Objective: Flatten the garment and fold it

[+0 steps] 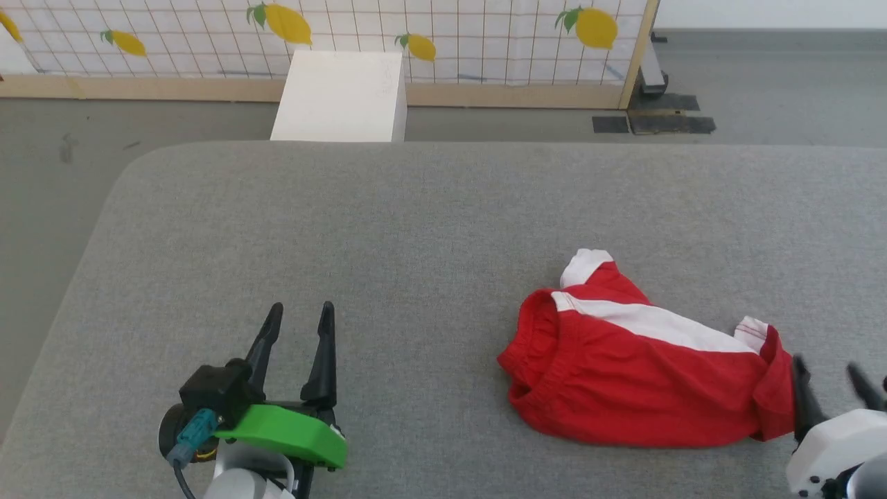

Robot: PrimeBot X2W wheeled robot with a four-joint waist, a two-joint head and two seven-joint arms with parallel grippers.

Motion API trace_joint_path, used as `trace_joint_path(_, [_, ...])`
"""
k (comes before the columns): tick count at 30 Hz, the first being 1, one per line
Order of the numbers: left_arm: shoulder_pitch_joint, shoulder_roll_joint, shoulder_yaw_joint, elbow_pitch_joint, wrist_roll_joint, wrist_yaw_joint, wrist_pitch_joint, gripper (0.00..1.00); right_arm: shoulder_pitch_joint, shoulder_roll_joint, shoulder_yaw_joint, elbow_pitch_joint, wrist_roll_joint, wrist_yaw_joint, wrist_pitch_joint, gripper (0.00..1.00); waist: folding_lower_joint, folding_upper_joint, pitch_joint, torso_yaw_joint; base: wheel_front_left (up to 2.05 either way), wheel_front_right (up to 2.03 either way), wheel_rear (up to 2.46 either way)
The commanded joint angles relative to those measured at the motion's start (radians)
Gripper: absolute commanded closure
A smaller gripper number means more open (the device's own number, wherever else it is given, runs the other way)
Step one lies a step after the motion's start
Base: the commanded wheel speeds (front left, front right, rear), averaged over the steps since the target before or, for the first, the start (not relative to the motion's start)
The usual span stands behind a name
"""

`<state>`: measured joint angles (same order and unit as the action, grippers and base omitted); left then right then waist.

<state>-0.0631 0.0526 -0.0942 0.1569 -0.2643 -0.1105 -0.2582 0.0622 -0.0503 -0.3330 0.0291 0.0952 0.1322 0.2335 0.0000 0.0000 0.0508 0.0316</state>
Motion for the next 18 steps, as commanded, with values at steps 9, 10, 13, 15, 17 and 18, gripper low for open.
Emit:
trace_joint_path(9, [-0.068,-0.002,-0.174,0.032,-0.087,-0.007,0.007,0.00,0.052,0.000,0.138,-0.081,-0.078,-0.002,-0.299,0.00,0.0000,0.0000,-0.021,-0.047,0.00,0.00,0.00])
trace_joint_path(10, [-0.092,-0.002,-0.212,0.046,-0.108,-0.006,0.025,0.00,0.051,0.000,0.149,-0.081,-0.078,-0.002,-0.304,0.00,0.0000,0.0000,-0.019,-0.055,0.00,0.00,0.00])
trace_joint_path(13, [-0.169,-0.002,-0.312,0.080,-0.193,0.002,0.086,0.00,0.044,0.000,0.173,-0.083,-0.075,-0.002,-0.311,0.00,0.0000,0.0000,-0.005,-0.077,0.00,0.00,0.00])
trace_joint_path(15, [-0.230,-0.002,-0.375,0.112,-0.262,0.019,0.151,0.00,0.034,0.000,0.184,-0.085,-0.075,-0.002,-0.314,0.00,0.0000,0.0000,0.010,-0.092,0.00,0.00,0.00])
trace_joint_path(17, [-0.297,-0.002,-0.432,0.148,-0.312,0.044,0.218,0.00,0.025,0.000,0.194,-0.086,-0.074,-0.002,-0.316,0.00,0.0000,0.0000,0.029,-0.109,0.00,0.00,0.00])
trace_joint_path(18, [-0.332,-0.002,-0.461,0.169,-0.340,0.059,0.260,0.00,0.017,0.000,0.201,-0.087,-0.073,-0.002,-0.319,0.00,0.0000,0.0000,0.041,-0.121,0.00,0.00,0.00])
